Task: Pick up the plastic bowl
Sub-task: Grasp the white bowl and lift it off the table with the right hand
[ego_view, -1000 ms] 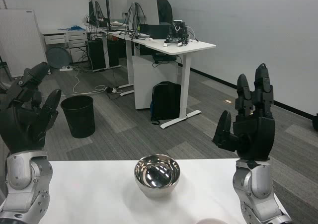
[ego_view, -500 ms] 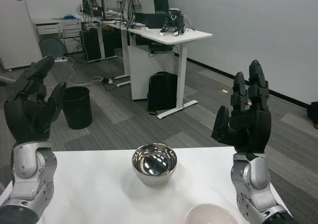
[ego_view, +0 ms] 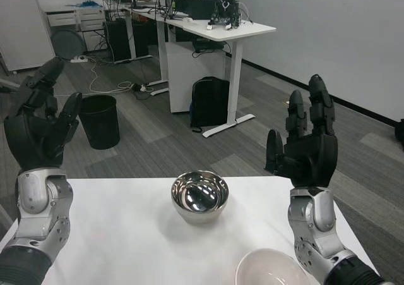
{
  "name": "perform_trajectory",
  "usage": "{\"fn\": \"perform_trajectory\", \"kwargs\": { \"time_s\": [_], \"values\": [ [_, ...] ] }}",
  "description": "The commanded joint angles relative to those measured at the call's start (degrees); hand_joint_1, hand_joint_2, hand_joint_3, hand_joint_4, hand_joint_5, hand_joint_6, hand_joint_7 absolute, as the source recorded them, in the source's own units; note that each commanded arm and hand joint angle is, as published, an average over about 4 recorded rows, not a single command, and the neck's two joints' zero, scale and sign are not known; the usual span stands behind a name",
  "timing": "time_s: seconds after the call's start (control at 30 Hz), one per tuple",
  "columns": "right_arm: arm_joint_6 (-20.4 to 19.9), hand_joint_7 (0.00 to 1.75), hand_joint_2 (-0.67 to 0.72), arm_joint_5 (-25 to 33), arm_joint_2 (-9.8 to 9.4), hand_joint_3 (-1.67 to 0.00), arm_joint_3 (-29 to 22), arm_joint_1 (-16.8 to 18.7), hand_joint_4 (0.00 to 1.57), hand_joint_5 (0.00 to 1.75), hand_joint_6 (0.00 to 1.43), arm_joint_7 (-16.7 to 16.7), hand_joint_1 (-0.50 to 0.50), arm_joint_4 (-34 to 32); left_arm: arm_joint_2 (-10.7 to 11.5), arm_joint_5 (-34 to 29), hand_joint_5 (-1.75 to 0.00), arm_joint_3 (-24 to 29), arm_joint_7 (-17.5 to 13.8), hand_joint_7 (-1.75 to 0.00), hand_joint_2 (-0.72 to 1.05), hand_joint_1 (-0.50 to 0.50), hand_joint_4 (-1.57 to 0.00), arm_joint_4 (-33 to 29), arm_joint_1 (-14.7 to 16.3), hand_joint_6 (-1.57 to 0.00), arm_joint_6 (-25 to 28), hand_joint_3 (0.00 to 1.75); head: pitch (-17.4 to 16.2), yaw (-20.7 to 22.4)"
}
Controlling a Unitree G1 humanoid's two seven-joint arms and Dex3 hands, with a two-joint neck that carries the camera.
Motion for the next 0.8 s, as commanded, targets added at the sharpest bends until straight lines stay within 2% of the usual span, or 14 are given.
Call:
{"fn": "perform_trajectory", "kwargs": {
  "time_s": [0.03, 0.1, 0.17, 0.2, 0.27, 0.3, 0.33, 0.4, 0.5, 0.57, 0.63, 0.73, 0.8],
  "values": [
    [-1.31, 0.37, -0.21, 0.50, -0.63, -1.25, 0.48, -1.28, 0.16, 0.00, 0.11, 0.34, -0.39, -0.65, -0.13, -0.57, -0.31, 0.19, 0.12, -0.28, 0.96, -0.50, -0.64, 0.04, 0.65, -0.69, 0.03, 0.09, -0.35, -0.09],
    [-0.83, 0.30, -0.35, 0.26, -0.58, -1.39, 0.21, -1.28, 0.14, 0.00, 0.02, 1.70, -0.41, -0.91, -0.11, -0.75, -0.31, 0.24, 0.12, -0.28, 0.96, -0.50, -0.65, 0.04, 0.69, -0.69, 0.03, 0.09, -0.65, -0.21],
    [1.67, 0.26, -0.53, -0.64, -0.54, -1.55, -1.13, -0.97, 0.06, 0.00, 0.00, 4.42, -0.42, -1.88, -0.05, -0.84, -0.31, 0.22, 0.12, -0.28, 0.96, -0.50, -0.66, 0.04, 0.69, -0.69, 0.03, 0.09, -1.35, -0.57],
    [4.33, 0.24, -0.59, -1.43, -0.50, -1.61, -2.51, -0.49, 0.03, 0.00, 0.00, 6.20, -0.42, -2.93, 0.00, -0.84, -0.31, 0.22, 0.10, -0.28, 0.96, -0.50, -0.67, 0.06, 0.69, -0.68, 0.03, 0.09, -1.52, -0.67],
    [10.09, 0.16, -0.54, -3.76, -0.41, -1.51, -5.83, 0.70, 0.00, 0.00, 0.00, 9.50, -0.44, -5.37, 0.06, -0.84, -0.31, 0.24, 0.05, -0.28, 0.96, -0.50, -0.69, 0.13, 0.69, -0.68, 0.03, 0.09, -2.37, -1.20],
    [14.99, 0.12, -0.49, -7.41, -0.21, -1.43, -9.50, 1.87, 0.00, 0.00, 0.00, 11.50, -0.45, -7.70, 0.13, -0.82, -0.31, 0.26, -0.04, -0.28, 0.96, -0.50, -0.70, 0.26, 0.69, -0.68, 0.03, 0.09, -2.86, -1.52],
    [18.24, 0.09, -0.45, -10.64, -0.04, -1.35, -12.33, 2.70, 0.00, 0.00, 0.00, 12.51, -0.46, -9.33, 0.17, -0.79, -0.31, 0.26, -0.10, -0.28, 0.96, -0.50, -0.71, 0.37, 0.69, -0.67, 0.03, 0.09, -3.69, -2.07],
    [26.63, 0.05, -0.37, -19.80, 0.56, -1.19, -19.80, 4.83, 0.00, 0.00, 0.00, 15.02, -0.46, -14.10, 0.44, -0.57, -0.31, 0.30, -1.38, -0.28, 0.96, -0.50, -0.63, 0.74, 0.65, -0.59, 0.60, 0.09, -5.11, -3.03],
    [35.42, 0.00, -0.29, -29.38, 0.60, -1.03, -26.28, 6.90, 0.00, 0.00, 0.00, 18.29, -0.46, -20.45, 0.85, 0.68, -0.31, 0.83, -5.81, -0.28, 0.96, -0.50, -0.36, 1.14, 0.36, -0.41, 3.04, 0.09, -6.71, -4.25],
    [41.18, 0.00, -0.26, -34.37, -0.17, -0.95, -29.07, 8.24, 0.00, 0.00, 0.00, 20.57, -0.46, -25.04, 1.12, 2.35, -0.18, 1.58, -9.44, -0.24, 0.91, -0.50, -0.13, 1.42, 0.03, -0.27, 5.35, 0.09, -7.68, -5.03],
    [47.49, 0.00, -0.22, -38.94, -1.33, -0.89, -31.18, 9.69, 0.00, 0.00, 0.00, 23.48, -0.46, -30.27, 1.43, 3.49, -0.03, 2.08, -13.02, -0.19, 0.87, -0.50, 0.00, 1.80, -0.32, -0.17, 7.61, 0.09, -8.62, -5.80],
    [57.84, 0.00, -0.18, -46.74, -2.87, -0.83, -33.69, 12.35, 0.00, 0.00, 0.00, 28.95, -0.46, -39.23, 1.76, 3.60, 0.00, 2.19, -17.99, -0.14, 0.87, -0.50, 0.00, 2.41, -0.76, -0.10, 10.49, 0.09, -9.87, -7.15],
    [63.68, 0.00, -0.16, -51.58, -3.79, -0.77, -34.22, 14.37, 0.00, 0.00, 0.00, 32.02, -0.45, -44.24, 1.93, 3.51, 0.00, 2.15, -19.88, -0.14, 0.87, -0.50, 0.00, 2.59, -0.80, -0.08, 11.98, 0.09, -10.71, -8.43]
  ]
}}
